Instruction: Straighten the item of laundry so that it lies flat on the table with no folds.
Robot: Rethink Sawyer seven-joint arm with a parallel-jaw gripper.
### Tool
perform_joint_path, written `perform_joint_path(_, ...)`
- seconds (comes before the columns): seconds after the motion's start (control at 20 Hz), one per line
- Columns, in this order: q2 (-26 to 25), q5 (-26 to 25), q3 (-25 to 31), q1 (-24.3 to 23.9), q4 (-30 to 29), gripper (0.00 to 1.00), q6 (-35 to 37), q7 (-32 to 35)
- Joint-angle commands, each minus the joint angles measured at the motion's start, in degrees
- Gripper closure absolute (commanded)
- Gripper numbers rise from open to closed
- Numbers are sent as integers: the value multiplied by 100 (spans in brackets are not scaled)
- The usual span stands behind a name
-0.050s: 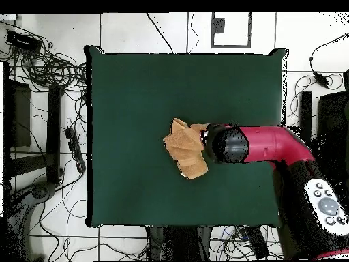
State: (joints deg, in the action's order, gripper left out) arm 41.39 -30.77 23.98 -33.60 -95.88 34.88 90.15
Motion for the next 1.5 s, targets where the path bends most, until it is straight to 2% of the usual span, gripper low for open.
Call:
perform_joint_path(0.05,86,385,-53,537,-772,100,-324,1230)
perform_joint_path(0.2,-208,498,-66,438,111,100,367,669)
perform_joint_path(0.3,-555,549,-72,364,976,100,912,300)
perform_joint_path(0.6,-819,479,40,100,1829,100,1683,-479)
perform_joint_path(0.95,-1000,178,309,-294,2300,100,1927,-1194)
perform_joint_path(1.2,-1014,101,393,-374,2450,100,2026,-1369)
perform_joint_path(1.5,-888,-19,549,-594,2434,100,2165,-1899)
